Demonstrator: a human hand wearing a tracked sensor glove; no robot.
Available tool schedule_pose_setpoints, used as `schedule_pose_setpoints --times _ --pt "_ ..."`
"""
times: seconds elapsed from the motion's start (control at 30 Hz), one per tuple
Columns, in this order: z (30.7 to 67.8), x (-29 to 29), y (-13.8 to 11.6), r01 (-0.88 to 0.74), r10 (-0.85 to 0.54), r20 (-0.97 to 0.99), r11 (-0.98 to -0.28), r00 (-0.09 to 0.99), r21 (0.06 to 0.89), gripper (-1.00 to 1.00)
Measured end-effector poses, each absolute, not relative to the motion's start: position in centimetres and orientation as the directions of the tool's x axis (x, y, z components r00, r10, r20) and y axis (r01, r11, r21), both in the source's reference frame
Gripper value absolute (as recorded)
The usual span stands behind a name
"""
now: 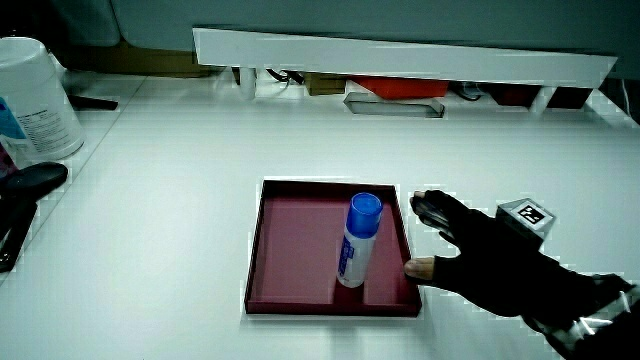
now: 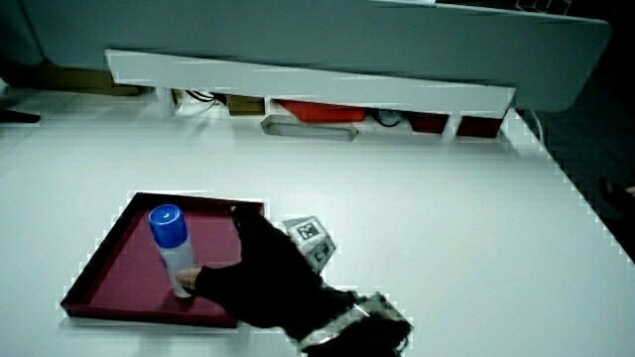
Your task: Place glue into plate
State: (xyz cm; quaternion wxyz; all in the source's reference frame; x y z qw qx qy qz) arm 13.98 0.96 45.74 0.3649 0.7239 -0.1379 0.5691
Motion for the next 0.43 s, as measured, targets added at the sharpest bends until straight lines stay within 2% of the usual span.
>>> schedule_pose_setpoints --times 0.03,0.07,0.13,0.17,0.2,0.23,0.27,0.3,0.33,0.37,0.43 --pt "46.1 14.8 1.1 -0.619 0.152 0.915 -0.694 0.375 0.369 -1.00" --pt "45.5 15.2 1.4 -0.607 0.185 0.910 -0.693 0.371 0.388 -1.00" --pt "45.1 16.1 1.8 -0.621 0.145 0.914 -0.692 0.380 0.368 -1.00" --pt "45.4 16.9 2.1 -0.609 0.098 0.886 -0.692 0.453 0.388 -1.00" --pt "45.1 17.3 2.4 -0.605 0.098 0.892 -0.701 0.441 0.376 -1.00" --pt "45.3 17.8 2.7 -0.612 0.013 0.876 -0.711 0.482 0.347 -1.00" --pt "44.8 17.9 3.0 -0.629 0.009 0.912 -0.721 0.411 0.291 -1.00" --pt "44.9 18.4 3.3 -0.616 -0.007 0.881 -0.717 0.474 0.326 -1.00" --pt "45.2 18.9 3.6 -0.626 -0.047 0.881 -0.721 0.471 0.297 -1.00" --pt "45.4 19.3 4.0 -0.616 -0.011 0.882 -0.720 0.471 0.319 -1.00" --pt "45.2 19.8 4.7 -0.628 0.000 0.922 -0.732 0.387 0.264 -1.00"
